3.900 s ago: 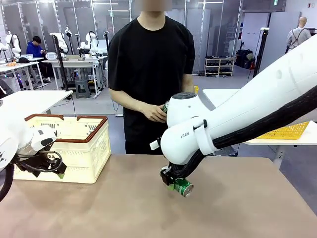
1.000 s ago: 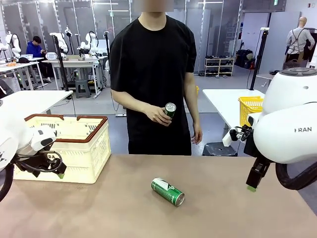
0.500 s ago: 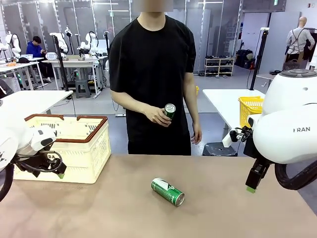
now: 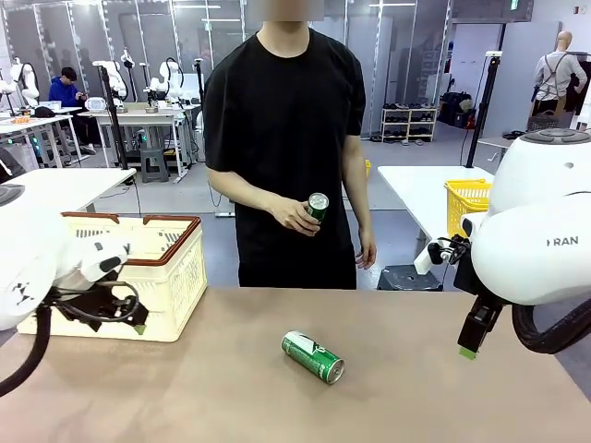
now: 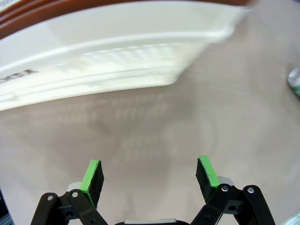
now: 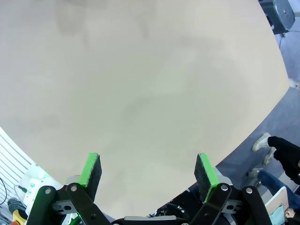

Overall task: Place the drinks into the Shopping basket.
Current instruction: Pick up one drink and place it into the Shopping basket.

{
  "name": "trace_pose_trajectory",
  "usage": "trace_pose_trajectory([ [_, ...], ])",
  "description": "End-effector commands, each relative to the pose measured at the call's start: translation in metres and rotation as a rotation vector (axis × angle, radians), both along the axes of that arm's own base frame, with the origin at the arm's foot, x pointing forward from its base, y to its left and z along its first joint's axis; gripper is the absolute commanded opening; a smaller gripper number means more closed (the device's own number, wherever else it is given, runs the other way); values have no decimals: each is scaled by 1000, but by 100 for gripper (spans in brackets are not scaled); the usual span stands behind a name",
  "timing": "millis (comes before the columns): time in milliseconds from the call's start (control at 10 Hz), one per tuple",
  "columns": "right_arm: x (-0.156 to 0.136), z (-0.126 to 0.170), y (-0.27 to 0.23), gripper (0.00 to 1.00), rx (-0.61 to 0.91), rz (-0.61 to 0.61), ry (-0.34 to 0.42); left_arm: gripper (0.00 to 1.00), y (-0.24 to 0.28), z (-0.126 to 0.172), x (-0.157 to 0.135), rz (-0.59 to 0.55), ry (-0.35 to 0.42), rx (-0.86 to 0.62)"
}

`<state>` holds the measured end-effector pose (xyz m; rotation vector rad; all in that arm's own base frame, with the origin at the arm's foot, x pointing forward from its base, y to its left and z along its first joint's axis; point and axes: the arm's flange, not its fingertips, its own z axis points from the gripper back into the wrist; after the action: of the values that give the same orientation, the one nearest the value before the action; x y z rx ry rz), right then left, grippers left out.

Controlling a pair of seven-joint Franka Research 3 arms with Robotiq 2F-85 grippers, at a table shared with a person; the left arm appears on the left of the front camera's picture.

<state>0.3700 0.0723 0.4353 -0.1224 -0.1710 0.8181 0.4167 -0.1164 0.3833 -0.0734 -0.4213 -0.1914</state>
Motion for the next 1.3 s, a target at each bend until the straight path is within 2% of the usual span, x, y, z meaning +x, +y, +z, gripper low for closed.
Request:
trace_pose_trajectory([
  [0, -1, 1, -1, 100, -6, 6, 0, 100, -28, 5, -31, -26, 24, -48],
  [200, -1, 1, -1, 100, -6, 6, 0, 100, -78, 11, -34, -74, 69, -142],
  [600, -1, 1, -1, 100, -6, 6, 0, 100, -175, 17, 1, -137, 48, -202],
  [900, -1, 1, -1, 100, -6, 6, 0, 100, -224, 6, 24, -22, 127, -292],
  [1000, -1, 1, -1, 100, -6, 6, 0, 100, -236, 3, 27, 22, 126, -308],
  [1200, -1, 1, -1, 100, -6, 6, 0, 100, -248, -2, 28, -3, 118, -230],
])
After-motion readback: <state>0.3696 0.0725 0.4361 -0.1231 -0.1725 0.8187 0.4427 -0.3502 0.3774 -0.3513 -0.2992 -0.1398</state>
